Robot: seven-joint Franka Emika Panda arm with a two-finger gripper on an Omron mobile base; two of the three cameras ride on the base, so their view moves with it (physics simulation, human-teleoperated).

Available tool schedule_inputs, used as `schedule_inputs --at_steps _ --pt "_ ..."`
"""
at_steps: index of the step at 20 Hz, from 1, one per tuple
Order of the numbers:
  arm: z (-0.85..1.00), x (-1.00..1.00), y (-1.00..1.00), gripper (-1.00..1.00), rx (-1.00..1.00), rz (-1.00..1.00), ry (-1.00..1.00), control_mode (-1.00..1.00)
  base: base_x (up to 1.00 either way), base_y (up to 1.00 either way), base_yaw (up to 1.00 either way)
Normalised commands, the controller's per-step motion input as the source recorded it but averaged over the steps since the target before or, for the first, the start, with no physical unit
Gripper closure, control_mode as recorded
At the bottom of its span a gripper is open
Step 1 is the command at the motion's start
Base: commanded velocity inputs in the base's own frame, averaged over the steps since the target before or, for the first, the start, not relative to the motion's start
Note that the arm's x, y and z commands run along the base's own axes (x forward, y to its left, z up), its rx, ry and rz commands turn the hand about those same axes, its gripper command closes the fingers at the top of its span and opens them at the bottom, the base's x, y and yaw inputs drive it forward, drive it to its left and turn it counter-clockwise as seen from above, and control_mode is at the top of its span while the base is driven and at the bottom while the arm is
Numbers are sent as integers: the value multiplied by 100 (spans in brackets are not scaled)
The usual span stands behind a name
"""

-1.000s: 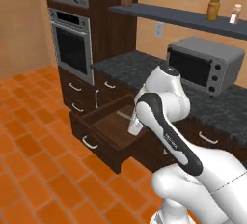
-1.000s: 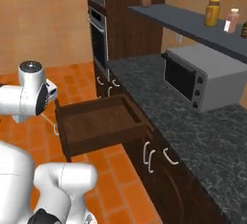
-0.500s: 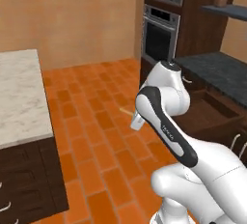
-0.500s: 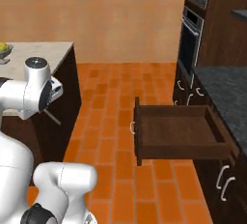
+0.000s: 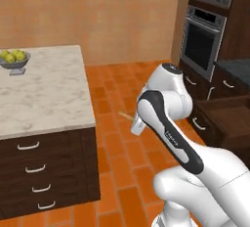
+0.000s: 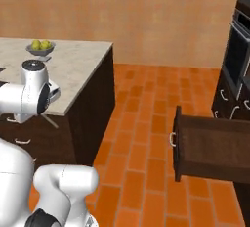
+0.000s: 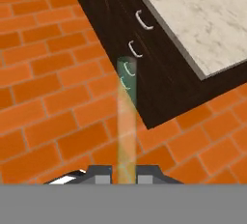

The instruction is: Take a straw from the drawer in front and place it inside the glass cup on the dining counter.

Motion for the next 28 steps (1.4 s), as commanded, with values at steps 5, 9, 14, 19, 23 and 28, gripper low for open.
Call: schedule_inputs --at_steps 5,9,14,19,23,28 --pt "0 0 0 100 0 0 0 100 0 100 8" --pt "0 0 0 100 0 0 0 100 14 100 0" --pt "0 0 0 100 0 0 0 100 14 100 -5" --pt "0 0 0 100 0 0 0 100 0 100 -14" --pt "0 0 0 100 0 0 0 100 0 100 -14" --pt "0 0 0 100 0 0 0 100 0 100 -12"
